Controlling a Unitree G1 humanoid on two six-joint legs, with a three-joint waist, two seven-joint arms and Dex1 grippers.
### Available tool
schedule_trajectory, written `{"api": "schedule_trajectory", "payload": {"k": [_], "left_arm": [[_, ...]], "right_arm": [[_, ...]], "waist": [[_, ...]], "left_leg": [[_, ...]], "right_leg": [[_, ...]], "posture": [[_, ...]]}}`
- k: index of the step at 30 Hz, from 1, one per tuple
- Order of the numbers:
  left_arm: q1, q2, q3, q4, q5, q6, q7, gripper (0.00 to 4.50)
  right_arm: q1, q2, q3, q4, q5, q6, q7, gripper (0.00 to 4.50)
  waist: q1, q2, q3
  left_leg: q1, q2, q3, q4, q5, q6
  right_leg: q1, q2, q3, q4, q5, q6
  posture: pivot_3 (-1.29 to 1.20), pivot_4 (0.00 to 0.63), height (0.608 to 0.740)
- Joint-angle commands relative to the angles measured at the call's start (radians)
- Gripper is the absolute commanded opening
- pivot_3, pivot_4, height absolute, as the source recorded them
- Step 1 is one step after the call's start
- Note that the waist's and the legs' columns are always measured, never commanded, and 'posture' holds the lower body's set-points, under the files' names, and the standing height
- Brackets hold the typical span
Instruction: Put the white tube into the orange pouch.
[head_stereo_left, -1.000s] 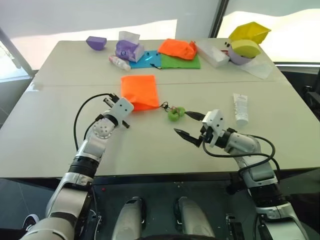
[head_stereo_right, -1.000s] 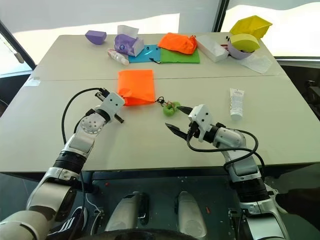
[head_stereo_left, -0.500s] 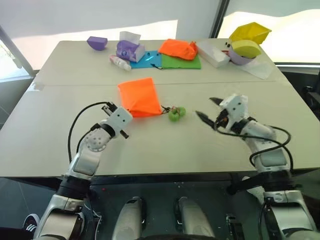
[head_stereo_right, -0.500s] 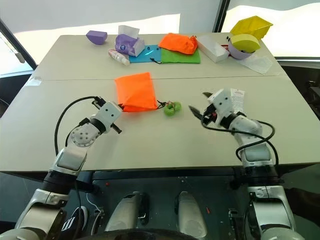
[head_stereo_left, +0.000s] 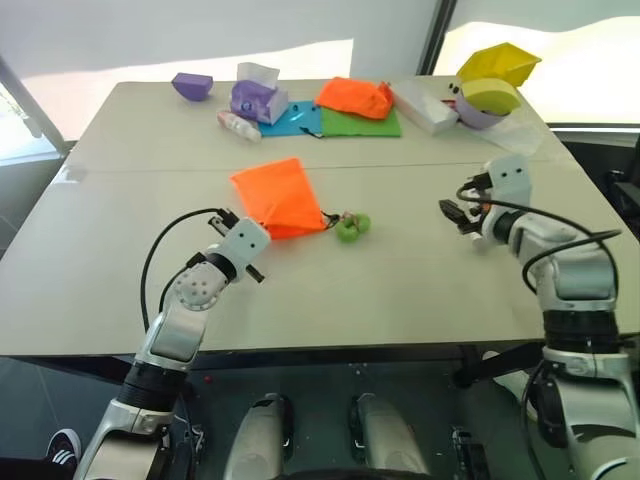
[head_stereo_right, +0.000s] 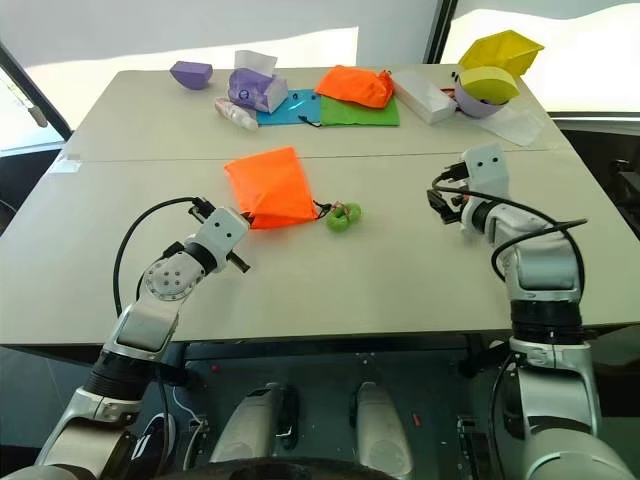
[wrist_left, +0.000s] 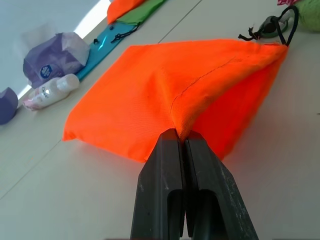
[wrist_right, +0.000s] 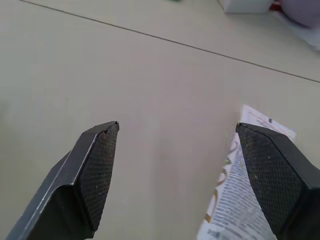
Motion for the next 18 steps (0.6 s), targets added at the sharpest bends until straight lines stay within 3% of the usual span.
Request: {"api": "schedule_trajectory", "payload": {"k": [1, 7, 18], "left_arm": [[-0.013, -0.002, 0.001, -0.019, 0.012, -0.022, 0.015, 0.08], [-0.003, -0.020, 0.006, -0.026, -0.005, -0.031, 0.020, 0.08], [0.001, -0.027, 0.001, -0.036, -0.005, -0.052, 0.025, 0.08]], "right_arm": [[-0.027, -0.055, 0.002, 0.000, -0.030, 0.043, -0.008, 3.93], [0.001, -0.089, -0.003, 0.011, 0.001, 0.125, 0.034, 3.93], [0.005, -0.029, -0.086, 0.081, 0.027, 0.197, -0.034, 3.93]], "waist": [[-0.001, 0.000, 0.000], [-0.003, 0.000, 0.000], [-0.004, 0.000, 0.000]], "left_leg": [[0.000, 0.000, 0.001, 0.000, 0.000, 0.000], [0.000, 0.000, 0.005, 0.000, -0.001, 0.002], [0.000, 0.001, 0.008, 0.000, -0.001, 0.002]], "right_leg": [[0.000, 0.000, 0.000, 0.000, 0.000, 0.000], [-0.001, 0.001, 0.002, -0.001, 0.001, 0.002], [-0.002, 0.005, 0.007, -0.001, 0.003, 0.006]], "posture": [[0.00, 0.150, 0.740], [0.00, 0.150, 0.740], [0.00, 0.150, 0.740]]}}
